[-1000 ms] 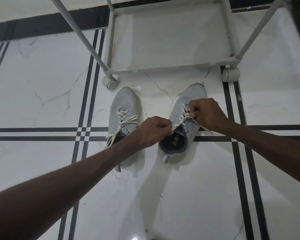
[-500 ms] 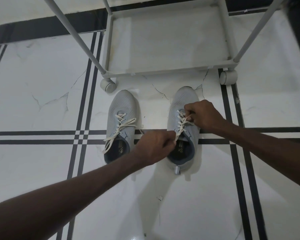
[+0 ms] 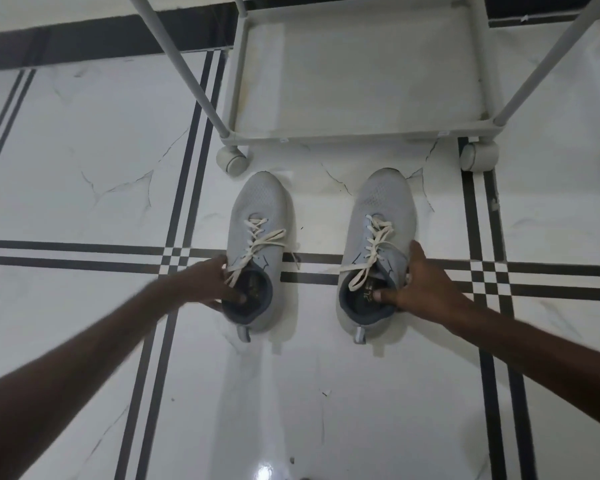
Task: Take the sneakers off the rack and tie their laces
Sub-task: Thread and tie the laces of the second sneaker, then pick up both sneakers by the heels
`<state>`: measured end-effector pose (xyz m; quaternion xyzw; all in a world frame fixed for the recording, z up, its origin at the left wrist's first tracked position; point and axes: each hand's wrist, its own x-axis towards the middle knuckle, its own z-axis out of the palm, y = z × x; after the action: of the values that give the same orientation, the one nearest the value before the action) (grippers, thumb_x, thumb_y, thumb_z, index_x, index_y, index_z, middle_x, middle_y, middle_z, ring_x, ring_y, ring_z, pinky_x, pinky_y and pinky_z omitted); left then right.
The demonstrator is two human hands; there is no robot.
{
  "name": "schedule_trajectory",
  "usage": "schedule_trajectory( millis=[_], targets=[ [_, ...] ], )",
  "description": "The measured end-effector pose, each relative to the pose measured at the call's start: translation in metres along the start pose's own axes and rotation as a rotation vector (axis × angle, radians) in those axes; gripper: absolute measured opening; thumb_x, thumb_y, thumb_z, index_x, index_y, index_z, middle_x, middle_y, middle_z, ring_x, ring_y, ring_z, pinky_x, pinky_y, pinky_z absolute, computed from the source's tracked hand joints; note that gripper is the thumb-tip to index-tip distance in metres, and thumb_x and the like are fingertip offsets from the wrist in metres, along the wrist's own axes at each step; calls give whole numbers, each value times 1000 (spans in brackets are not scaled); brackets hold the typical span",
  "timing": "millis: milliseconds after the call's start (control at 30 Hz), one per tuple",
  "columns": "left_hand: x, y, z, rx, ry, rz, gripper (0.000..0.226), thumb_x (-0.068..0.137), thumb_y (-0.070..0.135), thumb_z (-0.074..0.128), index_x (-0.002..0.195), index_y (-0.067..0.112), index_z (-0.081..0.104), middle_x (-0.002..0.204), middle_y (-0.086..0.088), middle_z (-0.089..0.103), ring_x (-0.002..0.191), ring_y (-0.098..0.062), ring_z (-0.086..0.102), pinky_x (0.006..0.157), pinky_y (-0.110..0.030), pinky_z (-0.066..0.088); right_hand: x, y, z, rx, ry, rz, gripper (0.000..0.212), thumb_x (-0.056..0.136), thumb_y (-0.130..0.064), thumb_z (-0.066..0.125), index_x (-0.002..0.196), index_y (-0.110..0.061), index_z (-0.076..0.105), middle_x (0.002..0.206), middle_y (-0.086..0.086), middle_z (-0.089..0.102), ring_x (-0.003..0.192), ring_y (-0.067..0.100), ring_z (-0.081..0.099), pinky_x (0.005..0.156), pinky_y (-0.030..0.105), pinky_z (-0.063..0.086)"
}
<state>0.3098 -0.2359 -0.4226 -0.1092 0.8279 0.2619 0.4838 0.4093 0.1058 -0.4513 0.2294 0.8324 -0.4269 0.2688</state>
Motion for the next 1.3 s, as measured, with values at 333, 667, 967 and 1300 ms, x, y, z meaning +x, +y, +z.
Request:
schedule_trajectory(
  millis=[333, 667, 967, 1300],
  targets=[
    [10, 24, 63, 186, 494, 362, 11, 78, 13, 67, 86, 8, 61, 77, 0, 61, 70, -20, 57, 49, -15, 30, 7, -25, 13, -103, 103, -48, 45, 68, -21, 78, 109, -11, 60, 99, 8, 68, 88, 27, 63, 77, 39, 55],
    [-35, 51, 72, 149, 509, 380, 17, 76, 19, 65, 84, 7, 56, 76, -9, 64, 68, -24, 57, 58, -28, 36, -35, -42, -24, -120, 37, -72, 37, 75, -19, 76, 106, -10, 56, 96, 9, 67, 84, 25, 63, 73, 37, 54],
    [-241, 118, 5, 39, 522, 441, 17, 77, 21, 67, 92, 15, 62, 72, 8, 54, 65, -10, 53, 50, -11, 31, -203, -155, -137, -72, 89, -112, 39, 78, -13, 72, 115, -13, 59, 101, 3, 69, 92, 23, 66, 79, 38, 56],
    [-477, 236, -148, 4, 630, 540, 27, 71, 34, 60, 94, 21, 67, 79, -1, 64, 73, -19, 58, 59, -23, 36, -371, -351, -286, 52, 301, -179, 52, 71, -31, 63, 123, -28, 59, 101, -2, 71, 92, 20, 66, 82, 35, 54]
  ],
)
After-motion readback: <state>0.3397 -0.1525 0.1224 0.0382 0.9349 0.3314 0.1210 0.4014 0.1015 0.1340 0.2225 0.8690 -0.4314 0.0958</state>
